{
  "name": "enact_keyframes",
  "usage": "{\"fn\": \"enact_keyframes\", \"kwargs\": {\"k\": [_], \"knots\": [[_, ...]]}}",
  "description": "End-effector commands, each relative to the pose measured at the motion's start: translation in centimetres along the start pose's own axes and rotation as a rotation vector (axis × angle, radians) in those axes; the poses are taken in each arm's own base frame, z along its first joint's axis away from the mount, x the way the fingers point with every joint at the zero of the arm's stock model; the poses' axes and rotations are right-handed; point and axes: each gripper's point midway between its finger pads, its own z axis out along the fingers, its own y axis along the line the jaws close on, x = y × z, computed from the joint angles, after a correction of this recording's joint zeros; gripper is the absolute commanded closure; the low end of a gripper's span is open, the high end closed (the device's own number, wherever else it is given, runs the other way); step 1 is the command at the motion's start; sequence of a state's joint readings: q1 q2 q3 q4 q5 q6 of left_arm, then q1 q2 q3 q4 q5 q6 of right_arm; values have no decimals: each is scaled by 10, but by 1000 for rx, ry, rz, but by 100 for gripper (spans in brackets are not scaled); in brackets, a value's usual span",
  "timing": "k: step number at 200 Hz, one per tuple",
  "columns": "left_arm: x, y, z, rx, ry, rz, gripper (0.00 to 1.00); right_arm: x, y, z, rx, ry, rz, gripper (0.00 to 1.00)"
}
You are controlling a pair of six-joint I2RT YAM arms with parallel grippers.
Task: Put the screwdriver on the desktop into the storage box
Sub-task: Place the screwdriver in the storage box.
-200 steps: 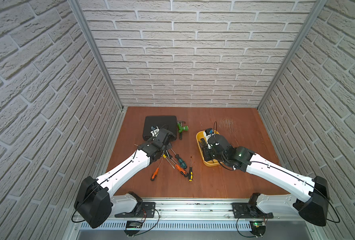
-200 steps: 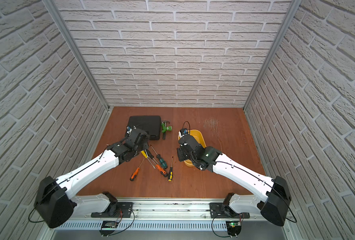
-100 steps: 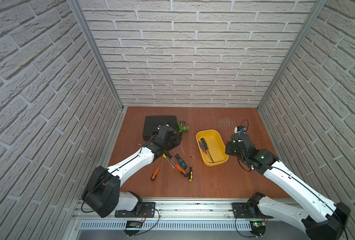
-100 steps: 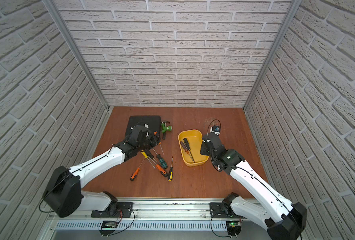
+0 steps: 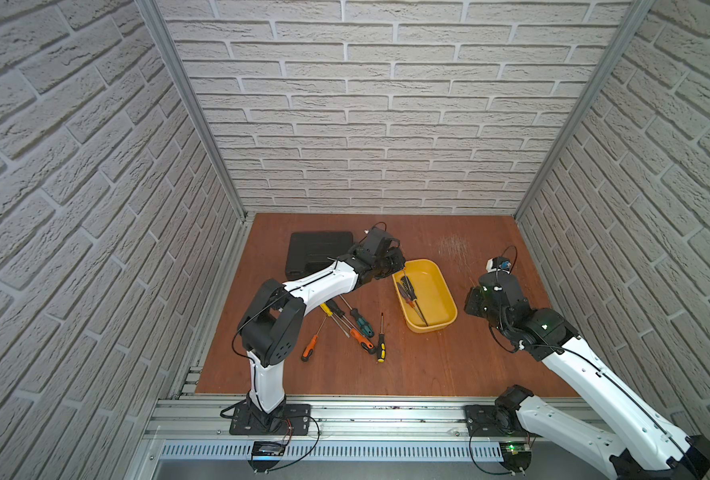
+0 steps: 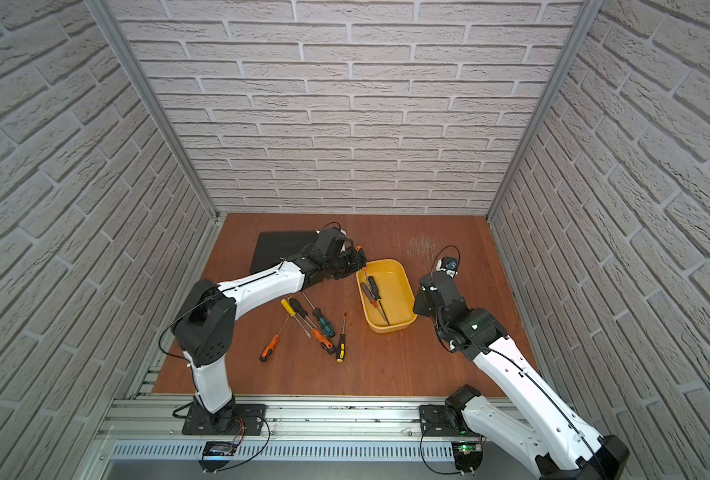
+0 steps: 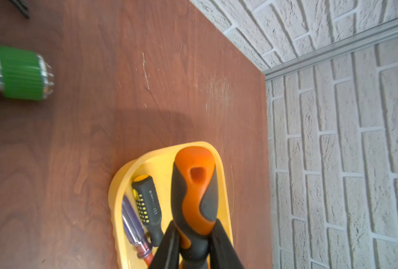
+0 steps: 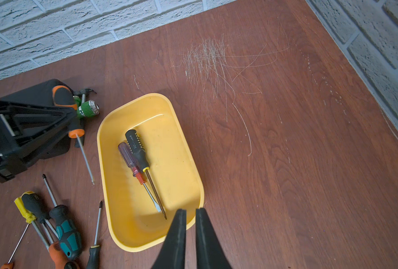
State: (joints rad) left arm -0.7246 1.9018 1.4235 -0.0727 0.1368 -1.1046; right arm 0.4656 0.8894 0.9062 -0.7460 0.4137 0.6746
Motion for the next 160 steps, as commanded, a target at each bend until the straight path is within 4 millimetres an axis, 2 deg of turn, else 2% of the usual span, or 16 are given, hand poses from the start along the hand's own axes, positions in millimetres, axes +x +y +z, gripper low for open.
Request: {"fn": "enact_keyframes", "kwargs": {"k": [1,39,86,117,128,150,157,160], "knots": [[8,-8,13,-18,22,11,100,1,-3,3,4,-8,23,84],[21,-12,38,-43,65,30,100,5,-2,7,2,4,25,84],[34,-11,54,-70,99,56,100,6,-3,7,1,1,25,84],[37,-6,57,-77,99,39,92,6,-3,7,-2,1,25,84],[38,-6,59,-74,102,35,84,6,-3,7,-4,1,28,84],[39,-9,58,-52,104,23,57,6,-1,7,-12,3,30,84],[39,-12,56,-41,101,24,44,7,0,7,-16,5,28,84],[38,-14,55,-34,99,24,41,6,1,7,-21,4,28,84]]}}
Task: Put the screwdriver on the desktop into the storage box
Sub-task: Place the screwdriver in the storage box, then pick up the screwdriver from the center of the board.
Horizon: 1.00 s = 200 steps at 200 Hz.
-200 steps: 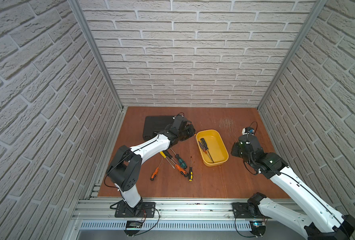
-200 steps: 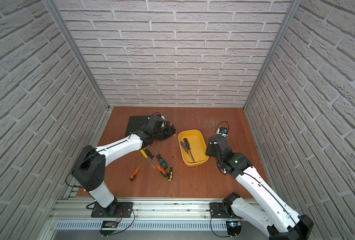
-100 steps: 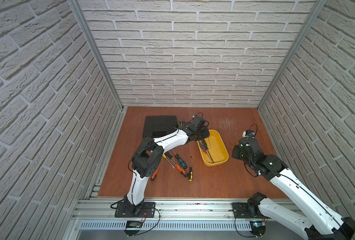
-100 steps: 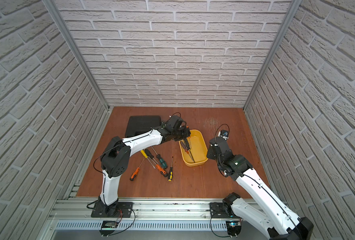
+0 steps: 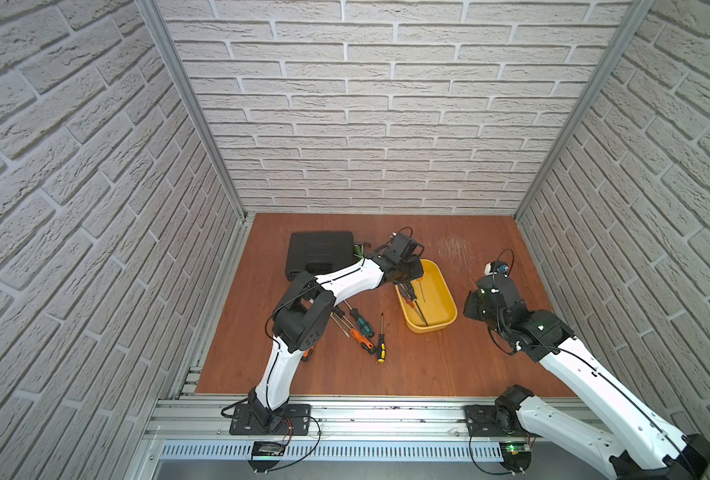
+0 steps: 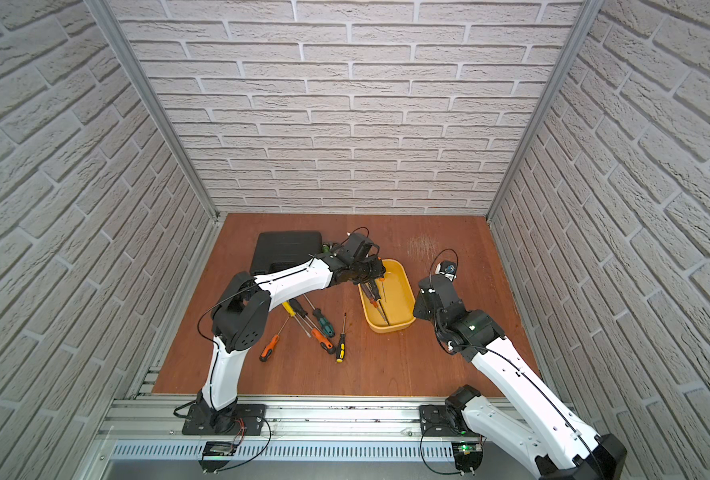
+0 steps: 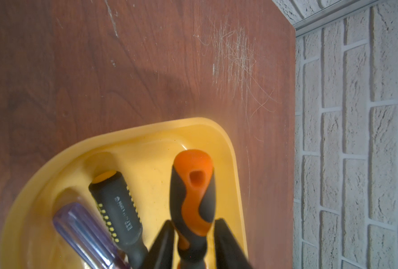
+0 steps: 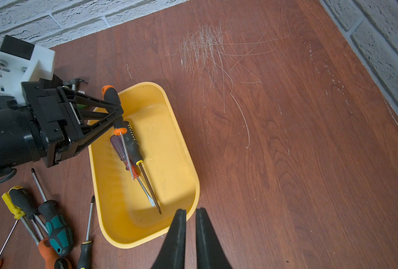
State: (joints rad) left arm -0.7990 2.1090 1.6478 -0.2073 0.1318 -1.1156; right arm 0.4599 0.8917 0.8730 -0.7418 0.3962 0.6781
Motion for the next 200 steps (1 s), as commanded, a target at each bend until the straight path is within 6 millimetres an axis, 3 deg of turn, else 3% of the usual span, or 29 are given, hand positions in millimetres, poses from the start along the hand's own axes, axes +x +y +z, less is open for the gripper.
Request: {"fn": "enact_keyframes", "kwargs": {"k": [1,27,60,112,157,200], "knots": [[0,-7,2,39,-14,7,40,-5,4,-1,-29,-28,33,84],[-3,-20,-11,79,-39,38,2,-5,11,0,-72,-23,30,84],[-16,-30,-49,108,-134,71,3,-4,33,0,-182,-4,2,83],[-38,-22,-161,6,-378,279,2,3,64,2,-320,51,-28,83],[-21,40,-242,-120,-509,385,2,16,100,4,-431,101,-89,83],[-3,127,-297,-277,-580,277,2,37,153,5,-495,151,-215,82]]}}
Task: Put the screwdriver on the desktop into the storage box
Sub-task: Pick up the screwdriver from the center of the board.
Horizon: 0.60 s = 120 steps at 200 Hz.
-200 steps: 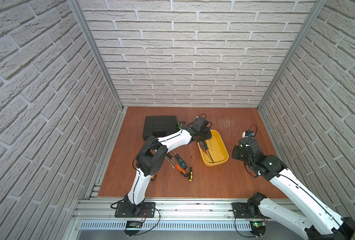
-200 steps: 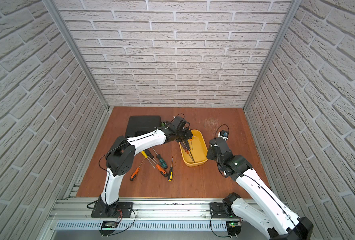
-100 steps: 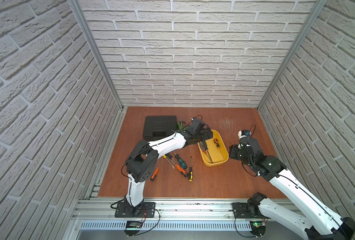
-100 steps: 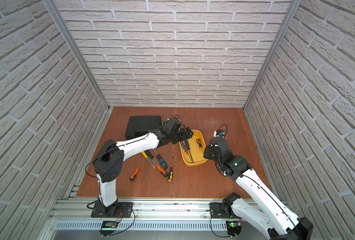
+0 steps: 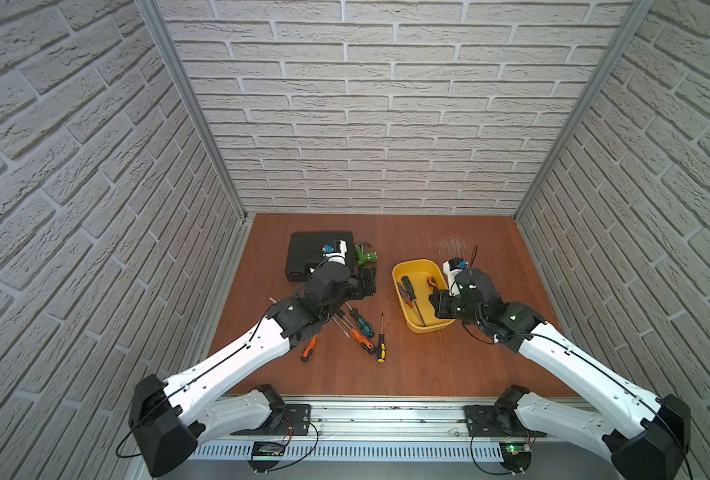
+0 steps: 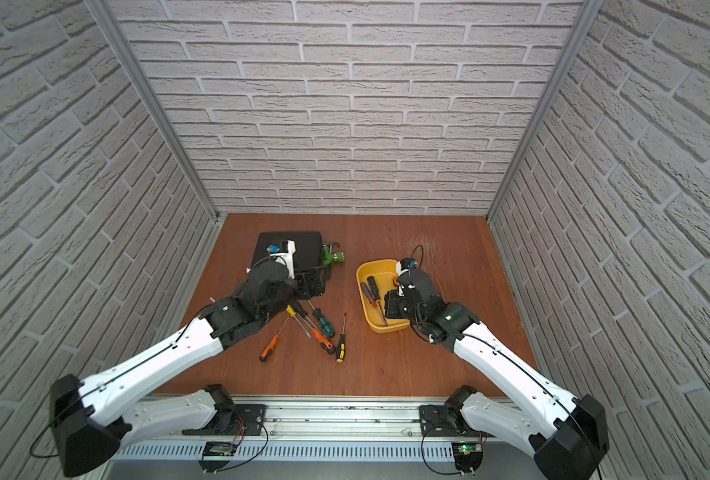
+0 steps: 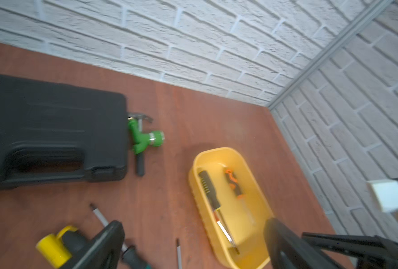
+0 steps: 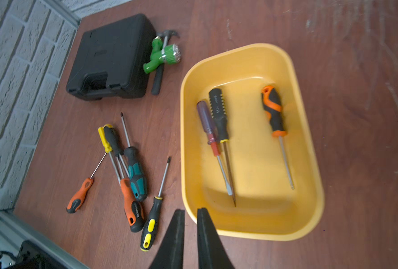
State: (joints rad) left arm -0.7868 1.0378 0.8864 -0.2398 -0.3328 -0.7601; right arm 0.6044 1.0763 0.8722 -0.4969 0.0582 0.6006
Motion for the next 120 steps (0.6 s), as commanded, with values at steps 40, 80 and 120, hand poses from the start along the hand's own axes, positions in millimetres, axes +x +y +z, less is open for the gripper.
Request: {"fn": "enact_keyframes", "kwargs": {"k": [40,80,120], "knots": [[35,108,-48,-281,20,-68,3,12,67,37,-36,55,-110,84],[83,143,-50,-388,152,-147,8,67,86,54,-6,147,-139,81],[122,153,-35,-383,266,-273,12,110,96,64,53,236,-207,65]]}}
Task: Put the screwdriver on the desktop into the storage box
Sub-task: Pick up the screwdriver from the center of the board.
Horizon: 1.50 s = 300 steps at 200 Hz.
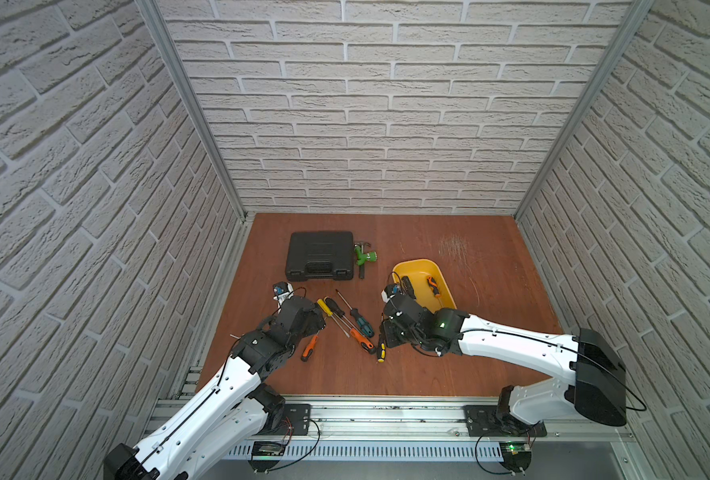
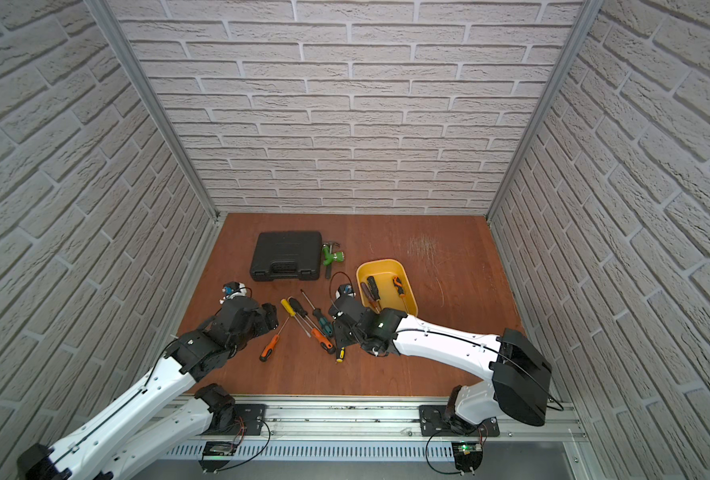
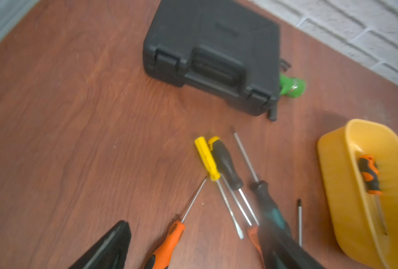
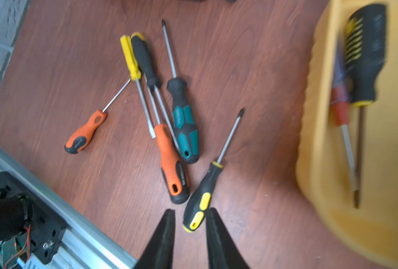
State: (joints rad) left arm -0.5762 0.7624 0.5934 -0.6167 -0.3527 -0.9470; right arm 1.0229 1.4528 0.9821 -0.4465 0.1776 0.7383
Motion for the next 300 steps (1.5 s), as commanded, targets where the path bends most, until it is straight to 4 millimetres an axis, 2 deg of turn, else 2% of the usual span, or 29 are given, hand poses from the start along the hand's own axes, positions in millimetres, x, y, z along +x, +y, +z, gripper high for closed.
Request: {"fn": "enact_keyframes", "kwargs": {"k": [1,38,74,114,187,233,300], "knots": [[23,-1,12,32,95,-78,12,12,1,9,66,22,11,65],[42,-1,29,27,156,-114,13,34,0,22,103,91,22,64],[42,-4,34,23,166,-120,13,48,-2,41,129,153,23,62],[42,-4,34,21,164,-121,13,48,5,50,123,170,13,62],[44,-3,36,21,167,-122,13,57,-9,59,193,198,16,63],[46,-6,40,26,179,-123,13,59,-21,57,252,201,10,64],[48,-7,44,24,184,-127,14,64,-22,66,247,224,14,66]]}}
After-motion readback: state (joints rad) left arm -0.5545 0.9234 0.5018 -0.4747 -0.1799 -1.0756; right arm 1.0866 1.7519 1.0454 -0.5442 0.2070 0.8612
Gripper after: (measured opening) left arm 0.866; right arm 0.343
